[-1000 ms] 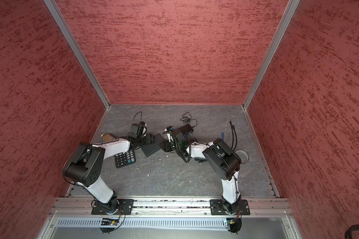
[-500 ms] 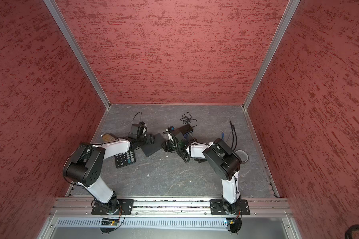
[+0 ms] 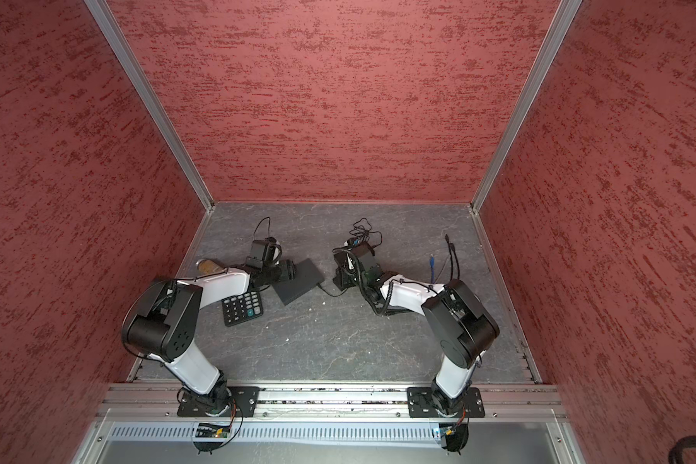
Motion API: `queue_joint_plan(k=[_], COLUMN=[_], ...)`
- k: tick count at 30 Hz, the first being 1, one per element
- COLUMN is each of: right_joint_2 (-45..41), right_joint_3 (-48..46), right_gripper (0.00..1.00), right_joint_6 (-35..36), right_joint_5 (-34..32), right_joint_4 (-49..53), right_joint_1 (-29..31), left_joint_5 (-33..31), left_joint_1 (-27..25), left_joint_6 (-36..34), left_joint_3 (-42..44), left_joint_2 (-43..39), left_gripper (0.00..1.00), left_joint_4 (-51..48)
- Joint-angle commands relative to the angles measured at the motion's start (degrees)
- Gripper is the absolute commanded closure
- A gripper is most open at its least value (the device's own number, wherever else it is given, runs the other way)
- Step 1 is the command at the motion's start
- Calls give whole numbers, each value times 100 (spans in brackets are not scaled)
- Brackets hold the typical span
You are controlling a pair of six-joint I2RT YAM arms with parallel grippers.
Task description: Insert the plug into the switch port
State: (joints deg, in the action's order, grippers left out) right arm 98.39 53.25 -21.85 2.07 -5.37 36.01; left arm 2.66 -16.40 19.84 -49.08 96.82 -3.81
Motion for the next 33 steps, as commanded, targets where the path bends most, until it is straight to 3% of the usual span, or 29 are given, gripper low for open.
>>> queue_joint_plan(k=[1, 20, 33], right_joint_2=[59, 521, 1079], right_joint_3=[-110, -365, 259], right_gripper=[48, 49, 49], right_joint_6=[-35, -692, -637], right_joint_5=[-213, 1111, 1705], right_joint_4=[240, -789, -962], right_joint_1=[-57, -50, 113], left_joint_5=[242, 133, 6], left_joint_1=[-21, -220, -91], left_joint_6=[148, 143, 322], left_joint_3=[117, 284, 276], left_joint_2=[54, -4, -75], left_gripper=[25, 25, 25], left_joint_4=[-252, -358, -419])
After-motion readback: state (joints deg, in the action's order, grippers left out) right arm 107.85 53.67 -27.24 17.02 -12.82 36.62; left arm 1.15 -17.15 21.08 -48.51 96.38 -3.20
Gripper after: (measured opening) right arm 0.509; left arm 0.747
